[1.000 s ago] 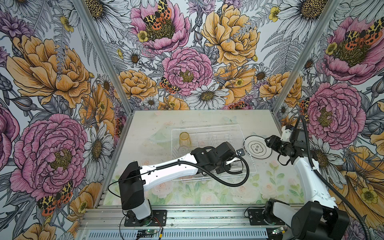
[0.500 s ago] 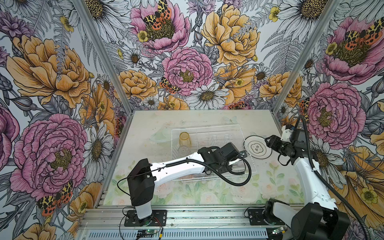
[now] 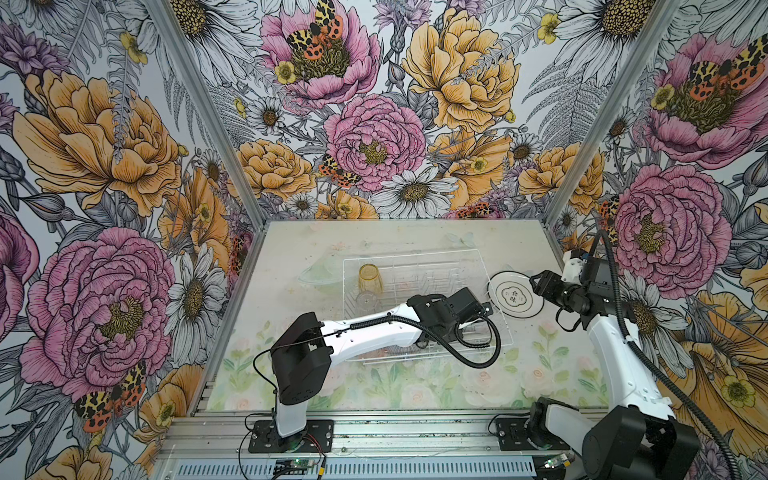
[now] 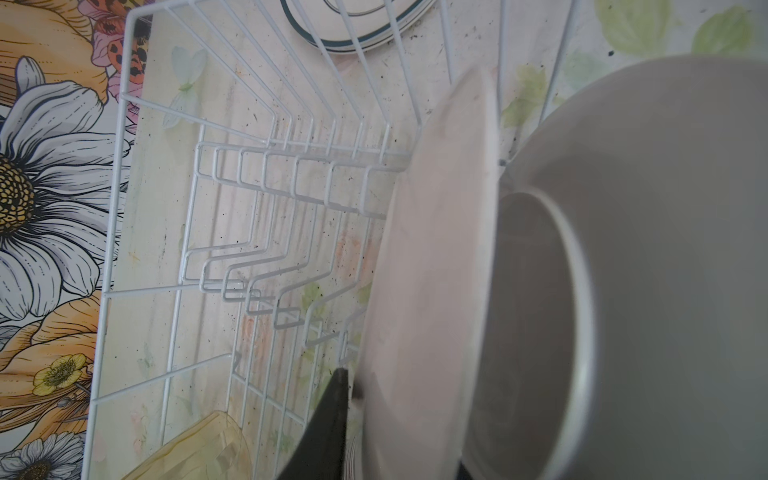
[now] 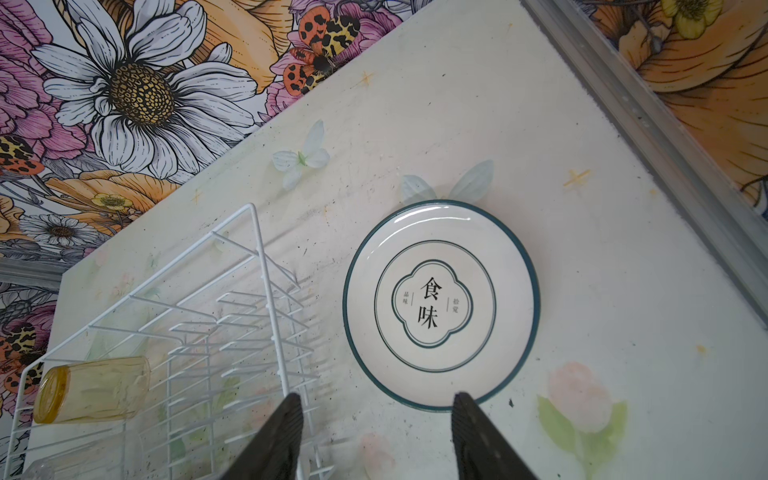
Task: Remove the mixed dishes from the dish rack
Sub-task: 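Close the left gripper on the red-and-green-rimmed printed plate in the rack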
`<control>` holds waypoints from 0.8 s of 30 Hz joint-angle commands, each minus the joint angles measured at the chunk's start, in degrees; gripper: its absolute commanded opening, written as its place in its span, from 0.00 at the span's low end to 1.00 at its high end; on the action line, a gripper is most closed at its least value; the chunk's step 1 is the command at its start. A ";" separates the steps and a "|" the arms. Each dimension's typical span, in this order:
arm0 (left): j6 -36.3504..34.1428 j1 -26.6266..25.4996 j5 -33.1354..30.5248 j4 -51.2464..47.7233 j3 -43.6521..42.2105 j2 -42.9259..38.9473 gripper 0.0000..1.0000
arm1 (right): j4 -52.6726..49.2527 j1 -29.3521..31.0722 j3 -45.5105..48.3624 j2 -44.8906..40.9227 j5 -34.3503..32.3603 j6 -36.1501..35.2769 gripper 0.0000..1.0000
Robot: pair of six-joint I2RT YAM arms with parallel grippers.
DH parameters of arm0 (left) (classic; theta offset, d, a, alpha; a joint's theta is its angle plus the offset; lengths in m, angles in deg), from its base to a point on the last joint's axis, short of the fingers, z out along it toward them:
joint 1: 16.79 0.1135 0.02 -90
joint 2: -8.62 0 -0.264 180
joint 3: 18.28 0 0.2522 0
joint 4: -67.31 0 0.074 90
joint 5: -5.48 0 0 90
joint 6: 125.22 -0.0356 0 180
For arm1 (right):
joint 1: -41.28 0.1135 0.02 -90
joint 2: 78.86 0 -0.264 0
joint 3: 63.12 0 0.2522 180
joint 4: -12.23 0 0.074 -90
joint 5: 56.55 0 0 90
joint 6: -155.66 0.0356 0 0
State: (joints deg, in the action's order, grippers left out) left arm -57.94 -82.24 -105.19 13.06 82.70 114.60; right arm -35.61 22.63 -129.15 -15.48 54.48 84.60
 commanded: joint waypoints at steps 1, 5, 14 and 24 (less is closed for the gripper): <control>-0.74 0.41 -3.42 2.53 0.79 -0.18 0.24 | -0.18 0.55 0.48 -1.20 0.28 -0.78 0.59; -1.25 0.37 -5.20 4.00 0.34 -0.54 0.22 | 0.03 0.55 0.58 -1.15 0.29 -0.79 0.59; -1.93 0.98 -5.50 5.07 0.23 -1.12 0.17 | 0.25 0.55 0.75 -0.60 0.42 -0.74 0.59; -2.26 0.85 -5.70 5.67 -0.29 -1.06 0.13 | 0.33 0.55 0.86 -0.69 0.50 -0.68 0.59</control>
State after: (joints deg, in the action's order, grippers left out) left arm -59.49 -81.81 -109.38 16.54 82.70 114.60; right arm -35.59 22.63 -128.78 -15.48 54.48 84.60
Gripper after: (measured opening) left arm 0.136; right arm 0.593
